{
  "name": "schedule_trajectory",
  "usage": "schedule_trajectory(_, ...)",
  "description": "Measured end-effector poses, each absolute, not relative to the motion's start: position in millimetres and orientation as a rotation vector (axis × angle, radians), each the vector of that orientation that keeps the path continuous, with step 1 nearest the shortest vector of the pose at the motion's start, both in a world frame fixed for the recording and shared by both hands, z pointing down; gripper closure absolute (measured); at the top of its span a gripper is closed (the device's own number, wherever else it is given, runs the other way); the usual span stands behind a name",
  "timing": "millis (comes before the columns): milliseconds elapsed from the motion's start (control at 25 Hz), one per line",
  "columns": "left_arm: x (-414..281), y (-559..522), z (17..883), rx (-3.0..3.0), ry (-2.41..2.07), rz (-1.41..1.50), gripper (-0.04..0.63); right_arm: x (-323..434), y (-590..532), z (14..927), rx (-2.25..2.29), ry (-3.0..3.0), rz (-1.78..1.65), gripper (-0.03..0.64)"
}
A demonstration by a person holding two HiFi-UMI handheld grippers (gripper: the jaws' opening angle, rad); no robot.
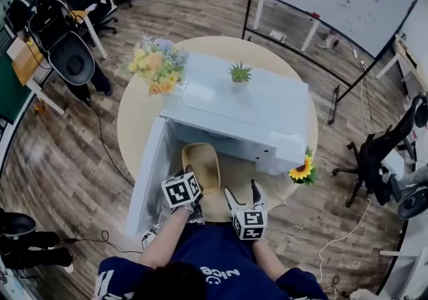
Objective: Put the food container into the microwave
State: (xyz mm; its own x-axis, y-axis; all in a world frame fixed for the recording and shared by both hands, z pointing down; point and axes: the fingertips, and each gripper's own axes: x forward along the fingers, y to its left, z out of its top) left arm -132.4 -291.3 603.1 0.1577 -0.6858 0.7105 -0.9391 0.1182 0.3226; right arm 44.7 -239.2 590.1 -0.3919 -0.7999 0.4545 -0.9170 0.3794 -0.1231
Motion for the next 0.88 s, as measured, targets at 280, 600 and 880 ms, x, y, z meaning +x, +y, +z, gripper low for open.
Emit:
schedule_trajectory(280,-136.2,-326.9,604.2,1.561,-1.614,0.377,0.591,59.2,-257.7,581.7,1.525,-2.332,0.505,0.235)
schedule_trajectory(600,-134.4,-363.0,608.3,1.496,-1.626,0.368,0.591,62.6,-272.4,585.2,1.450,-2.355,0.495,0.238)
schedule_trajectory(880,-135.2,-384.6,620.8,1.366,-1.663,0.259,0.591,58.4,-275.9,584.6,1.380,-2.385,0.469,0.238)
